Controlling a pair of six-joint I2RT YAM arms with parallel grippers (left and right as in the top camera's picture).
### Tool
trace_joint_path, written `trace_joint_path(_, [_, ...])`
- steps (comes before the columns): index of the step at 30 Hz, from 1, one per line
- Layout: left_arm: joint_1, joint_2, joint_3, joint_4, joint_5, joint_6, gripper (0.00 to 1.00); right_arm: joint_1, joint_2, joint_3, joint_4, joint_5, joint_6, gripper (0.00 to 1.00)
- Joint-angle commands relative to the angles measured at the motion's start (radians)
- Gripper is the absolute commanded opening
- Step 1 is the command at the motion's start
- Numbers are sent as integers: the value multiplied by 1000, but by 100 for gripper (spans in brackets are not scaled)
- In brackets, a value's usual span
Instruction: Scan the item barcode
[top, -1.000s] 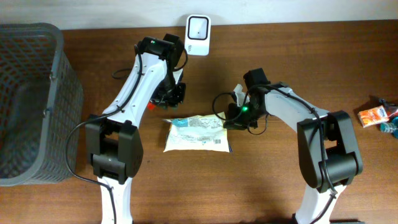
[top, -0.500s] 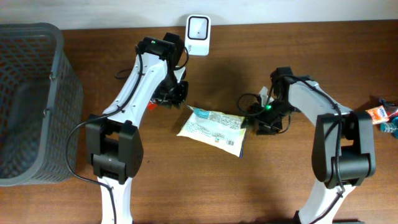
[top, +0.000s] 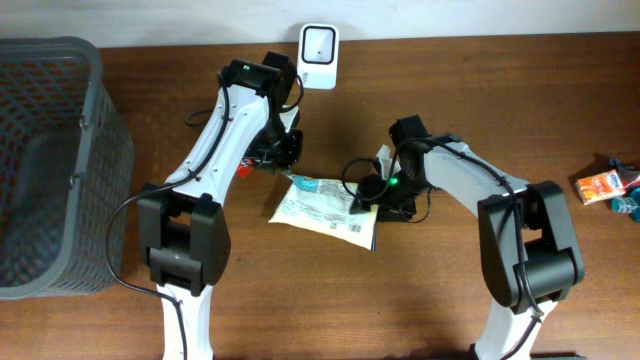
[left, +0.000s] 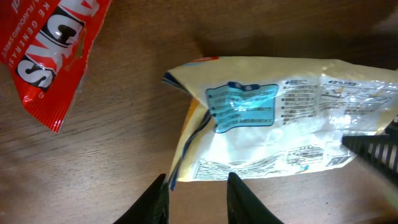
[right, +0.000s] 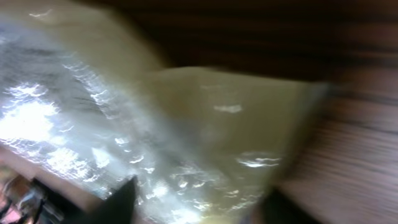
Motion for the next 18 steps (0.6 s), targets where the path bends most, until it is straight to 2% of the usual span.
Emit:
trace_joint_path(1, [-4,8,-10,-2,14,13,28,-32,24,-20,3,85,37,4])
trace_joint_path(4, [-4,8,-10,-1,24,13,21,-66,24,-20,23,87,36,4])
trace_joint_path(5, [-4,9,-10,-2,59,14,15,-87,24,-20,39,95,35,4])
trace_joint_path(8, [-13,9,-14,-1,182,92,9,-137,24,-19,69,100,-16,4])
trace_joint_path(12, [-46,9,-29,19,281,158,9,-195,24,-19,83,100,-109,4])
trace_joint_path(18, [-118,15,-30,130,280,157,5,-199,24,-19,75,100,-126,4])
